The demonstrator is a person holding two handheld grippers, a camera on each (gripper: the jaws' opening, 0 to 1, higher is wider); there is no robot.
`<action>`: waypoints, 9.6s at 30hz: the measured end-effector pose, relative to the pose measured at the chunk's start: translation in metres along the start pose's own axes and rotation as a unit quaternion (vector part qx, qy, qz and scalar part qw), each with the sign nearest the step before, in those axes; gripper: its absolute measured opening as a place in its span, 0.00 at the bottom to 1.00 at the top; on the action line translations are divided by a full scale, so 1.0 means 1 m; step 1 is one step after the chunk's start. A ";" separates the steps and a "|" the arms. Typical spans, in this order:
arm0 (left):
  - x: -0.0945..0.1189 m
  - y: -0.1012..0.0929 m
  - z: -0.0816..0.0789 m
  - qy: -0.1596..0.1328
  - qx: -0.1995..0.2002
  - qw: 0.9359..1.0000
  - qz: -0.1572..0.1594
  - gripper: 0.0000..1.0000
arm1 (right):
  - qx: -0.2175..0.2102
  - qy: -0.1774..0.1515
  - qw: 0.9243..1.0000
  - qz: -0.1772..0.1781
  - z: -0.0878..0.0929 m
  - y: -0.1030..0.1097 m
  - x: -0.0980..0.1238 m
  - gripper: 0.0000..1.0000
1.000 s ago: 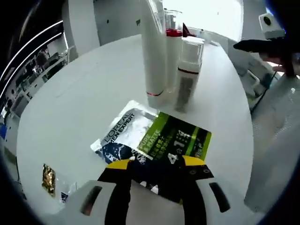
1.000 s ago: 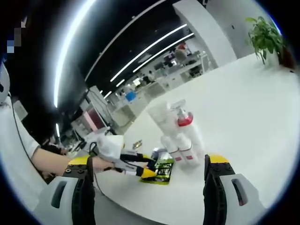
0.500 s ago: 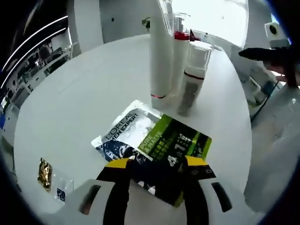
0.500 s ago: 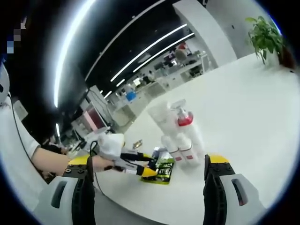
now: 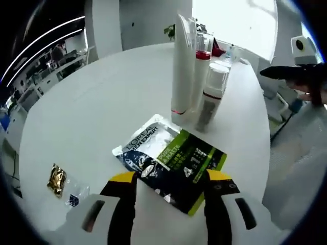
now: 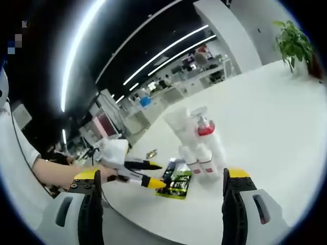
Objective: Arrange the skincare products in the storage area until every visible bottle or jar stands upright without overlapping.
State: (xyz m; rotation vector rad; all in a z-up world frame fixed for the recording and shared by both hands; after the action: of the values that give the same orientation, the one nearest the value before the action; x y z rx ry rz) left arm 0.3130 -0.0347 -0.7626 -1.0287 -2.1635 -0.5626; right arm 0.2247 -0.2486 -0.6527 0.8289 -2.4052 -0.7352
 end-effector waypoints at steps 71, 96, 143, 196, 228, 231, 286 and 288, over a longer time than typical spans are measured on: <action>0.197 -0.037 0.063 -0.106 0.243 0.954 -0.143 0.99 | 0.098 0.073 0.992 -0.014 0.014 0.013 0.006 0.99; 0.156 -0.017 0.059 -0.055 0.272 0.949 -0.149 0.99 | 0.083 0.082 0.993 -0.014 0.016 0.007 0.005 0.99; 0.028 0.102 0.068 0.085 0.400 0.852 -0.326 0.73 | 0.045 0.104 0.993 0.017 0.023 -0.006 0.005 0.99; 0.045 0.091 0.057 -0.009 0.270 0.919 -0.288 0.40 | 0.046 0.110 0.993 0.012 0.023 -0.002 0.002 0.99; 0.132 -0.007 -0.037 -0.131 0.099 0.959 -0.230 0.40 | -0.014 0.052 0.993 -0.104 0.010 0.041 -0.009 0.93; 0.136 -0.017 -0.044 -0.141 0.076 0.962 -0.223 0.40 | -0.025 0.051 0.992 -0.114 0.008 0.048 -0.014 0.87; 0.188 -0.082 -0.062 -0.246 0.142 0.959 -0.023 0.35 | -0.131 0.058 0.962 -0.234 0.001 0.099 -0.049 0.01; 0.193 -0.076 -0.056 -0.254 0.171 0.952 -0.014 0.27 | -0.127 0.068 0.960 -0.241 0.002 0.102 -0.049 0.01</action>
State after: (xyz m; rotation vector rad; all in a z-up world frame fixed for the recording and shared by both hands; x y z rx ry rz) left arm 0.1843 -0.0169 -0.5920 -1.0256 -2.6003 0.0925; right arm 0.2163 -0.1471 -0.6032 1.3241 -1.9459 -1.1029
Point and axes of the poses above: the point that each gripper's makers call its tool centre point, and the gripper's own axes: x roughly backward along the fingers, y roughly to its left, z roughly out of its underside, the point moved 5 cm from there along x, roughly backward along the fingers, and after that the axes turned 10 degrees about -x, right-handed, at the moved point
